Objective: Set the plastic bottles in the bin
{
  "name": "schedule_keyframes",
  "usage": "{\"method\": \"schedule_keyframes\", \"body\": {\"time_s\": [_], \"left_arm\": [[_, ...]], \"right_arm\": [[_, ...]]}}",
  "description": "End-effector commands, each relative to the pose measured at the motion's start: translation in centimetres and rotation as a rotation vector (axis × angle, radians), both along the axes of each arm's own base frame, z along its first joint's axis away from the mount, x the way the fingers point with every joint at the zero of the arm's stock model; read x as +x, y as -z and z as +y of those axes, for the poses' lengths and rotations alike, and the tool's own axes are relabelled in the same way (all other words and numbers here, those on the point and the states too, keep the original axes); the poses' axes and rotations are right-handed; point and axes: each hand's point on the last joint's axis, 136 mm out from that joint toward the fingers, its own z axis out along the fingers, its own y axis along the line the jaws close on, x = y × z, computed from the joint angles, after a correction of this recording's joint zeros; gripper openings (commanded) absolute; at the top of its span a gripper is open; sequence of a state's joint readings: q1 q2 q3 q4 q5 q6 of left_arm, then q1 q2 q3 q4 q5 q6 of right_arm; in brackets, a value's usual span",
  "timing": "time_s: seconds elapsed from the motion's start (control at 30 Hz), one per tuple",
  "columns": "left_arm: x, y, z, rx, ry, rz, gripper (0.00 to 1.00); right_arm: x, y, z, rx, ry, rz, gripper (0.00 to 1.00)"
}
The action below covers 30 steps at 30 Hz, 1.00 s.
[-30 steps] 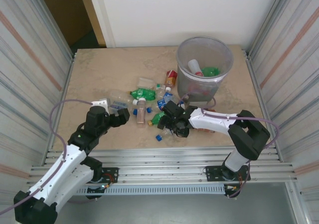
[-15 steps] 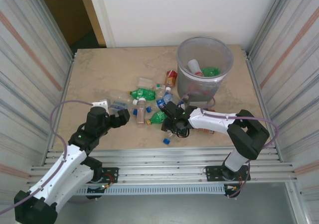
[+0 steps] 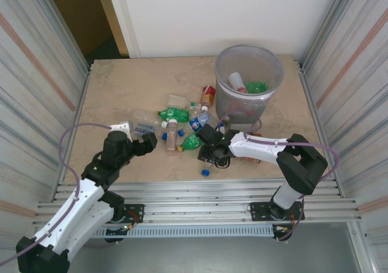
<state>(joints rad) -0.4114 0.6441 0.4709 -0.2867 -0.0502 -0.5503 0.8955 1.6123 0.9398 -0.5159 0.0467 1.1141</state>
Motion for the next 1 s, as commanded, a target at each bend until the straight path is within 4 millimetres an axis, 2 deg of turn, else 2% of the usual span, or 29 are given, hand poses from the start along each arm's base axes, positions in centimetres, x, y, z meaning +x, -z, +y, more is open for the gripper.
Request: {"method": "schedule_keyframes", "body": {"time_s": [0.0,0.6,0.97], "left_arm": [[0.0,0.3,0.5,0.010,-0.020,0.002,0.99],[0.2,0.0,0.3,0.005,-0.015,0.002,0.99],[0.3,-0.2,0.4,0.010,-0.018,-0.001,0.99]], "right_arm": [[0.0,-0.9,-1.9,-0.079,0.008,-0.041,0.49],[0.7,-4.6,-3.8,-0.110,0.022,-0.143,0.45],[0.8,-5.1,-3.8,-0.114,0.017,-0.153,0.44]]}}
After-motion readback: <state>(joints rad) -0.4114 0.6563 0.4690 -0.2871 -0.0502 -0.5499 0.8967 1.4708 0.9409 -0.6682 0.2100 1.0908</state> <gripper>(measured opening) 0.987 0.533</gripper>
